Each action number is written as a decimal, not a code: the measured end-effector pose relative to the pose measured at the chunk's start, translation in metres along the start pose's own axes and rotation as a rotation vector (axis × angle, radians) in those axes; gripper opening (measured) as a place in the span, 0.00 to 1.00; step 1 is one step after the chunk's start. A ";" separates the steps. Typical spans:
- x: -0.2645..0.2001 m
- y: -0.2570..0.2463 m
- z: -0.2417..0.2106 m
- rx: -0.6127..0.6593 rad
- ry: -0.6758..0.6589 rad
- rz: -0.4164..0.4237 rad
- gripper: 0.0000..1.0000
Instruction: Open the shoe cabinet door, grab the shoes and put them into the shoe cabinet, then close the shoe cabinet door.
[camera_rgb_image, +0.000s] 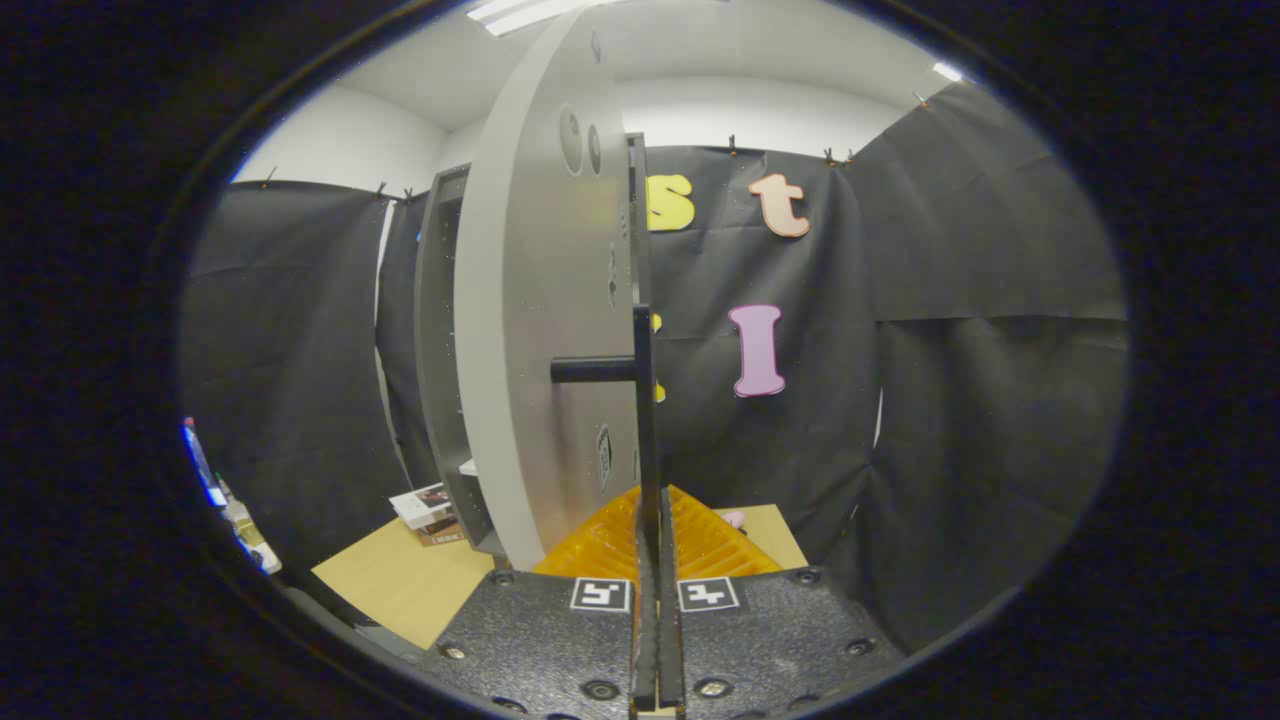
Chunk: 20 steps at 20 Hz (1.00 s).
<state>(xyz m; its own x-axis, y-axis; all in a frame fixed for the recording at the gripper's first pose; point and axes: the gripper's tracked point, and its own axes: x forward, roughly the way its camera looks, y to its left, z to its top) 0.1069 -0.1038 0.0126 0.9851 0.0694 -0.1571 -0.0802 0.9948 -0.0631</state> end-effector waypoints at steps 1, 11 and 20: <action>0.001 0.003 0.000 0.008 -0.002 0.016 0.04; -0.036 -0.022 -0.013 -0.220 -0.040 -0.057 0.27; -0.066 0.072 -0.054 -0.060 -0.117 -0.010 1.00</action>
<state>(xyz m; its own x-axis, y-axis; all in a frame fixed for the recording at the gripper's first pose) 0.0274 -0.0405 -0.0349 0.9966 0.0715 -0.0401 -0.0760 0.9894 -0.1236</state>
